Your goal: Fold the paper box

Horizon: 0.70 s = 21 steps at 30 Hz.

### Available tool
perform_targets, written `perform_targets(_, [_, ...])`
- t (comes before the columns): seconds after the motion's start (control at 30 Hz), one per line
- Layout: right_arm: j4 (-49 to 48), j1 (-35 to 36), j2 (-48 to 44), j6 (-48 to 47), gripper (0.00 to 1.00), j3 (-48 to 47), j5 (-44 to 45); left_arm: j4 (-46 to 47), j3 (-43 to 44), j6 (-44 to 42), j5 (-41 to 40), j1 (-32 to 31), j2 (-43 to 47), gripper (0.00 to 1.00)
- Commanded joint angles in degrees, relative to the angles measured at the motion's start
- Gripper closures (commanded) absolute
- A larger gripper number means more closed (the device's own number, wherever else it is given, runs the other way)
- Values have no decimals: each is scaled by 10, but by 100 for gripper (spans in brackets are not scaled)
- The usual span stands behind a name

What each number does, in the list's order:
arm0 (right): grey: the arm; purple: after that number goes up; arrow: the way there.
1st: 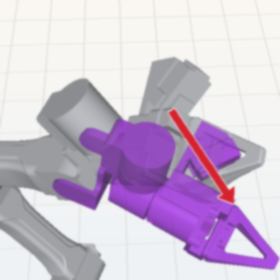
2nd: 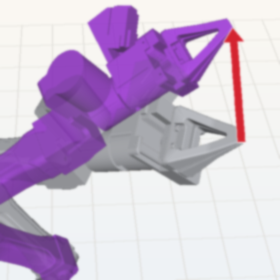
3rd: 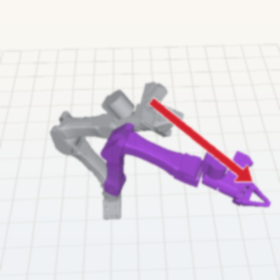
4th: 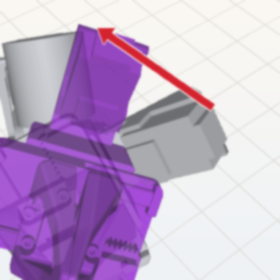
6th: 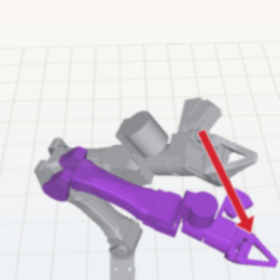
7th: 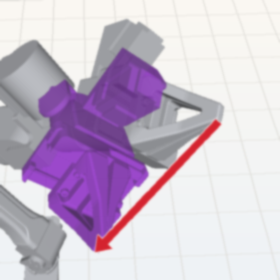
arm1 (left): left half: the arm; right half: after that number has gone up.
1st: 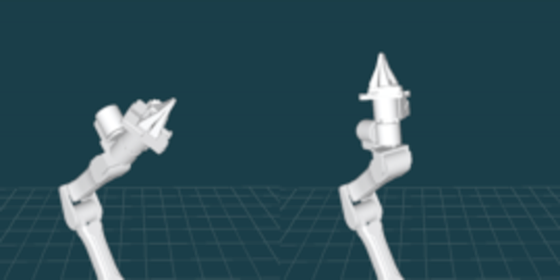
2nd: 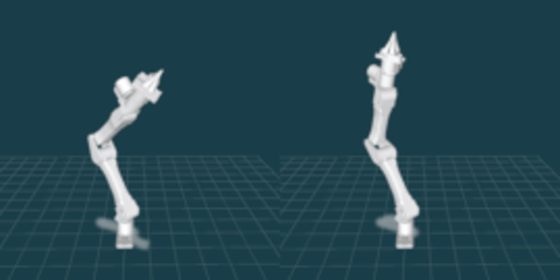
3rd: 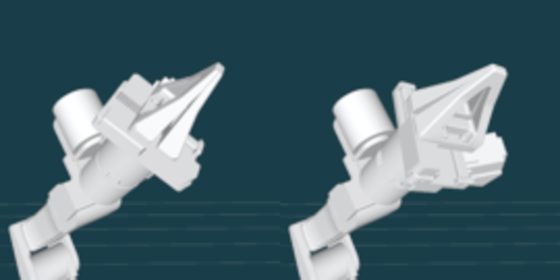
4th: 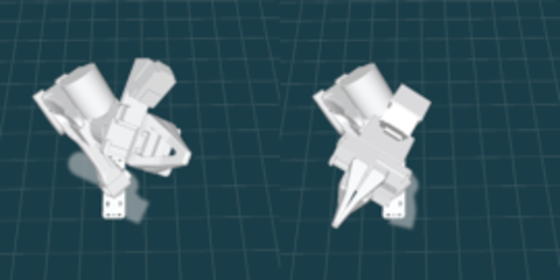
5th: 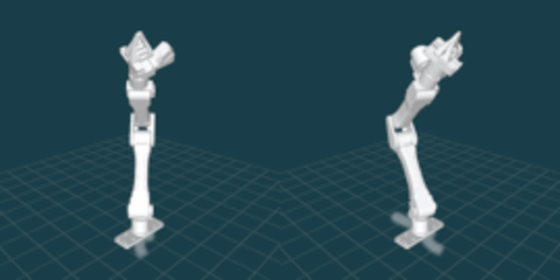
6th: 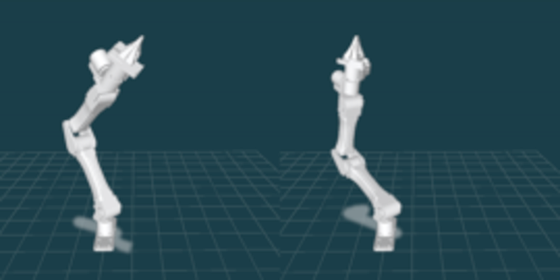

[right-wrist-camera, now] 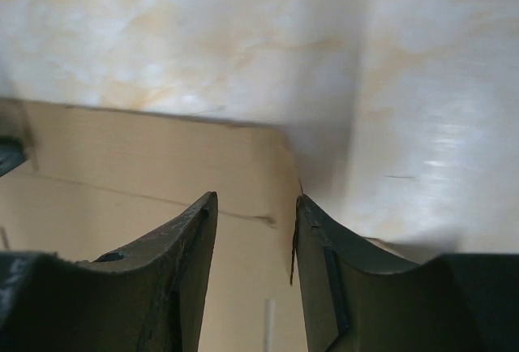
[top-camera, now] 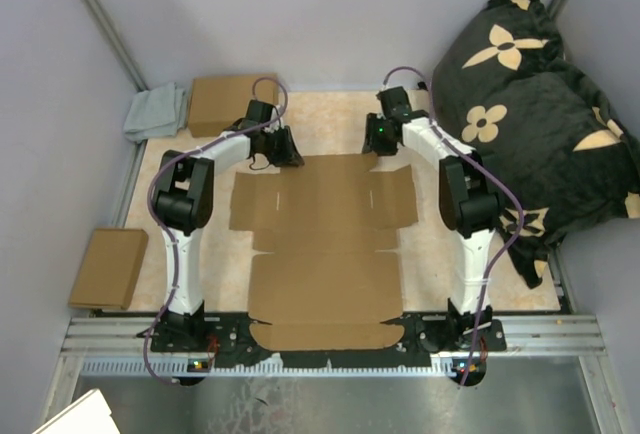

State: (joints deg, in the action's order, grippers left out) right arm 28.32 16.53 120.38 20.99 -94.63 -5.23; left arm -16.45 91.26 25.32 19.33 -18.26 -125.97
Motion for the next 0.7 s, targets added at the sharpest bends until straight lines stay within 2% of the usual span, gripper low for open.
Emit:
perform_targets(0.0, [-17,51,-4,11,57,-25,-63,-46,-10,-5,-9,-12,-32,68])
perform_targets(0.33, [-20,56,47,20,55,-47,-79,-47,-9,-5,-6,-11,-34,68])
perform_targets(0.67, [4,56,129,25,55,-87,-48,-46,-3,-3,-6,-12,-39,68])
